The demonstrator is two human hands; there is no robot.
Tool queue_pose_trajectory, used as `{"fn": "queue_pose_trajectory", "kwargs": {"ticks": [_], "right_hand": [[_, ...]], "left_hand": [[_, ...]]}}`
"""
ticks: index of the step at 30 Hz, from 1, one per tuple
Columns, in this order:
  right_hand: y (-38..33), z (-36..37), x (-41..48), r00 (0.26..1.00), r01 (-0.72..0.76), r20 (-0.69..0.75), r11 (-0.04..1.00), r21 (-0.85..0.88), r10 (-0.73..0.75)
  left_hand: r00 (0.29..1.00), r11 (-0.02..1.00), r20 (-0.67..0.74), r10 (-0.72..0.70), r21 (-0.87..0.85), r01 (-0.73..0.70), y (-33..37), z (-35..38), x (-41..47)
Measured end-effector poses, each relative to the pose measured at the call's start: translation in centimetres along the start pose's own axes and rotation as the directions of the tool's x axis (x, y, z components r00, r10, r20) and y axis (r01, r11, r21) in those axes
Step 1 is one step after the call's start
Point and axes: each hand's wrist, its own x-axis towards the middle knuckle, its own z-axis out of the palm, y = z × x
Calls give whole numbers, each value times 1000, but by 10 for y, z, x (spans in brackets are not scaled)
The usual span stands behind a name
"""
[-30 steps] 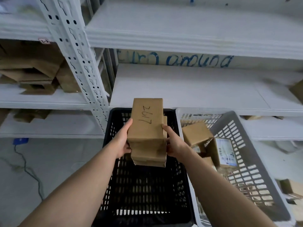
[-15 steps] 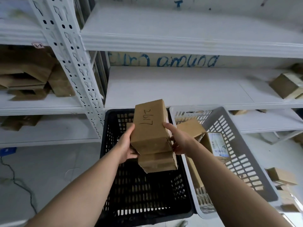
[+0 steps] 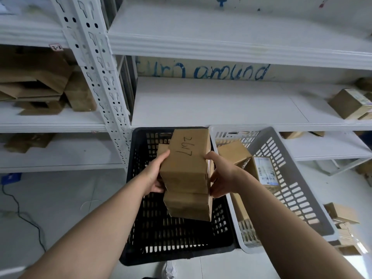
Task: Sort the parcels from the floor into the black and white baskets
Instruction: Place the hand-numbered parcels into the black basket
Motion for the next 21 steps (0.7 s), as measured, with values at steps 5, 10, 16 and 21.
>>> {"fn": "queue_pose_trajectory", "kwargs": {"ticks": [5, 10, 16, 21], "right_hand": [[38, 4, -12, 987, -25, 159, 992, 127, 4], [78, 8, -8, 981, -48, 196, 979, 199, 9], [100, 4, -16, 983, 41, 167, 975, 219, -79], [105, 19, -17, 973, 28, 211, 960, 278, -90]], "left_hand": [[999, 996, -6, 34, 85, -33, -24, 8, -19], [998, 989, -26, 54, 139, -50, -49, 25, -41], [992, 982, -51, 112, 160, -102, -58, 37, -57], [991, 987, -21, 130, 97, -127, -57, 39, -59]]}}
